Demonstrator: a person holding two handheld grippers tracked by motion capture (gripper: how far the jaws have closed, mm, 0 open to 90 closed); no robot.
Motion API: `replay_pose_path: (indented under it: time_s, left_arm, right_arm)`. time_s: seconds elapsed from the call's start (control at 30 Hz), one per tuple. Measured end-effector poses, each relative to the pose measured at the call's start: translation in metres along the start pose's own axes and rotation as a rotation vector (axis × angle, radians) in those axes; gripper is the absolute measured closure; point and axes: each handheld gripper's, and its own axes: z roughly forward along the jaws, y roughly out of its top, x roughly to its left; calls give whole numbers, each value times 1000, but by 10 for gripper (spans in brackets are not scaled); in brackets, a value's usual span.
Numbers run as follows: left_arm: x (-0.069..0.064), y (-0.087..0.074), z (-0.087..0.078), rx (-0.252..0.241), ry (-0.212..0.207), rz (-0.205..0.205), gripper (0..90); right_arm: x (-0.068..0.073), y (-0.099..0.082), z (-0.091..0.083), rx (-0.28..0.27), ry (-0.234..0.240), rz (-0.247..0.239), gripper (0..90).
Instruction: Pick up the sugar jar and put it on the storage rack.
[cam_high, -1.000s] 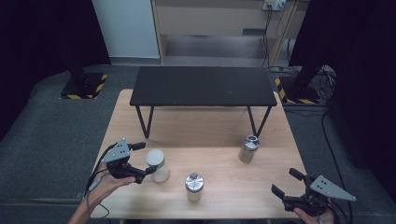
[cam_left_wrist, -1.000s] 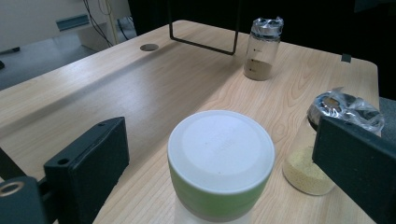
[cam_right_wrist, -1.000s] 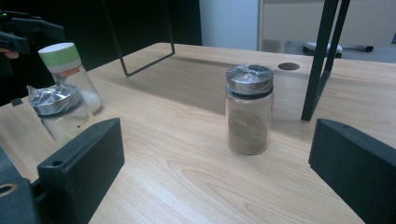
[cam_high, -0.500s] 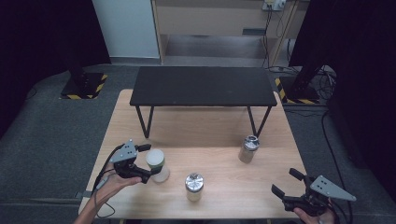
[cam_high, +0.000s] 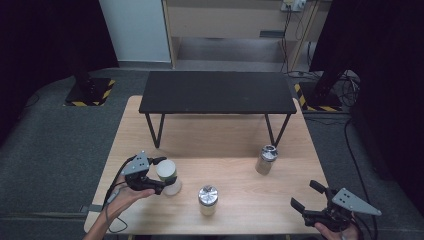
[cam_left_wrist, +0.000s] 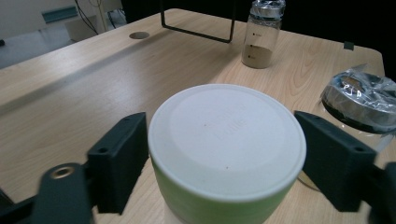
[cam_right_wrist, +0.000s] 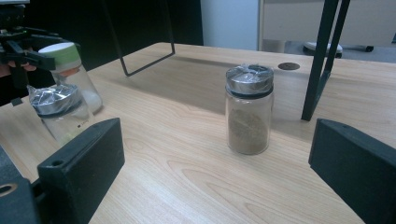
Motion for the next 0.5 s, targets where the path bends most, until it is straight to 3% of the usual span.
replay_pose_path:
  time_s: [0.1,0.5]
  left_arm:
    - [1,-3,-1,-15,-4,1,313]
    - [0,-4,-1,-21,3,11,318]
  right_arm:
    - [0,0,0,0,0,-1,40]
    - [0,0,0,1,-1,0,40]
